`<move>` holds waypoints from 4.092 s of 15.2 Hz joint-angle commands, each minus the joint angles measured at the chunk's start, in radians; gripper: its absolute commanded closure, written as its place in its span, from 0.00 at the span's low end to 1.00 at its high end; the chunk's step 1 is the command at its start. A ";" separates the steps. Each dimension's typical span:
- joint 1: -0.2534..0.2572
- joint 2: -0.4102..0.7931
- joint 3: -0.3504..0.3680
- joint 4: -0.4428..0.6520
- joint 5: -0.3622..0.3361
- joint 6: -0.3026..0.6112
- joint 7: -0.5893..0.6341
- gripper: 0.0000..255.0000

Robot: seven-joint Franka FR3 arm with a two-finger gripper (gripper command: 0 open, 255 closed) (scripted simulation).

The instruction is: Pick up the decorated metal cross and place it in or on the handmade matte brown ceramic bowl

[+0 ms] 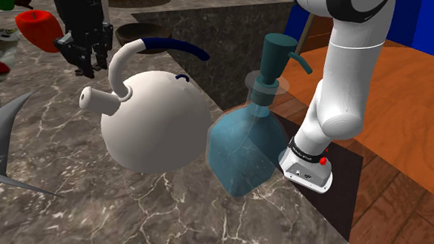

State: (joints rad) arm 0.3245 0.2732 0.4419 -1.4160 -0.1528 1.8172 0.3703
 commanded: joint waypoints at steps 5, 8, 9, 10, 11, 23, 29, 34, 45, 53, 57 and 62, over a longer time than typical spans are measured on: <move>0.013 0.018 0.002 0.104 -0.007 -0.088 -0.001 1.00; 0.022 0.033 0.003 0.167 -0.014 -0.137 -0.001 1.00; 0.026 0.039 0.003 0.190 -0.017 -0.153 0.000 1.00; 0.029 0.046 0.003 0.213 -0.020 -0.171 0.000 1.00; 0.034 0.053 0.004 0.237 -0.023 -0.188 0.000 1.00; -0.027 0.030 -0.013 0.321 0.002 -0.288 -0.088 1.00; -0.154 -0.064 -0.054 0.211 0.073 -0.260 -0.232 1.00; -0.238 -0.104 -0.099 0.174 0.114 -0.258 -0.352 1.00; -0.279 -0.174 -0.120 -0.051 0.148 -0.100 -0.405 1.00; -0.283 -0.194 -0.122 -0.158 0.155 -0.013 -0.411 1.00; -0.283 -0.194 -0.122 -0.158 0.155 -0.013 -0.411 1.00; -0.283 -0.194 -0.122 -0.157 0.155 -0.014 -0.411 0.00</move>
State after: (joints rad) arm 0.0417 0.0791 0.3200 -1.5734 0.0026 1.8037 -0.0404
